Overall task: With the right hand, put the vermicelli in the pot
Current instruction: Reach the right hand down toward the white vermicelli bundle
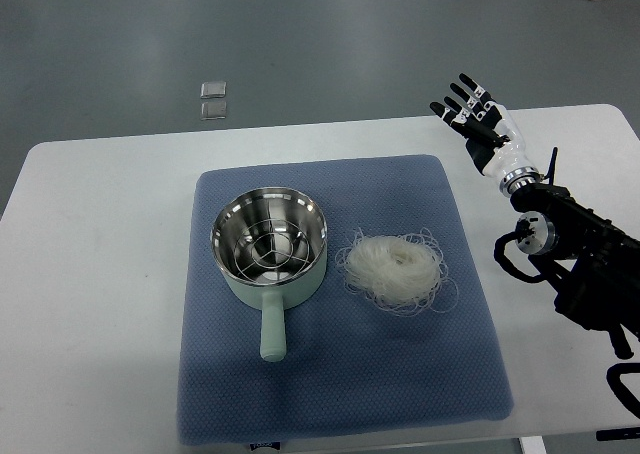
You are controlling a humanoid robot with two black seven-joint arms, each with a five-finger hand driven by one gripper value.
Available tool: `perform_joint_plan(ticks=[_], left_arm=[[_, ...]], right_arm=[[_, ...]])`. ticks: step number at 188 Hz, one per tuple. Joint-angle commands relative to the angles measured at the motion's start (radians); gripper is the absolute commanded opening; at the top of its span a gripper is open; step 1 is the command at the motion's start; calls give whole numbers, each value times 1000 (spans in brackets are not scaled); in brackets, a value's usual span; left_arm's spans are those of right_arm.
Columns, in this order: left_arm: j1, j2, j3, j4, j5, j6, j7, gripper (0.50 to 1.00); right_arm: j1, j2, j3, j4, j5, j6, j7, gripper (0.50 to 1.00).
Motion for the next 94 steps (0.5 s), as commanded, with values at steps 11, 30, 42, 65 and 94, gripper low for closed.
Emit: perform_joint_plan(ticks=[11,30,42,65,94], left_arm=[[-1,0,0,0,0,0,0,1000],[-1,0,0,0,0,0,-1,1000],[-1,0,0,0,0,0,0,1000],[-1,0,0,0,0,0,0,1000],[-1,0,0,0,0,0,0,1000]], right_arm=[[-3,-65,-40,68,-66,1,1,917],[-11,-124,-49,132,-174,2,0,917],[-14,-162,-51,174,-265,13,0,917],[-31,-239,-66,241,-416,43,0,917],[-34,-344,-102,339,-528,116,3,917]])
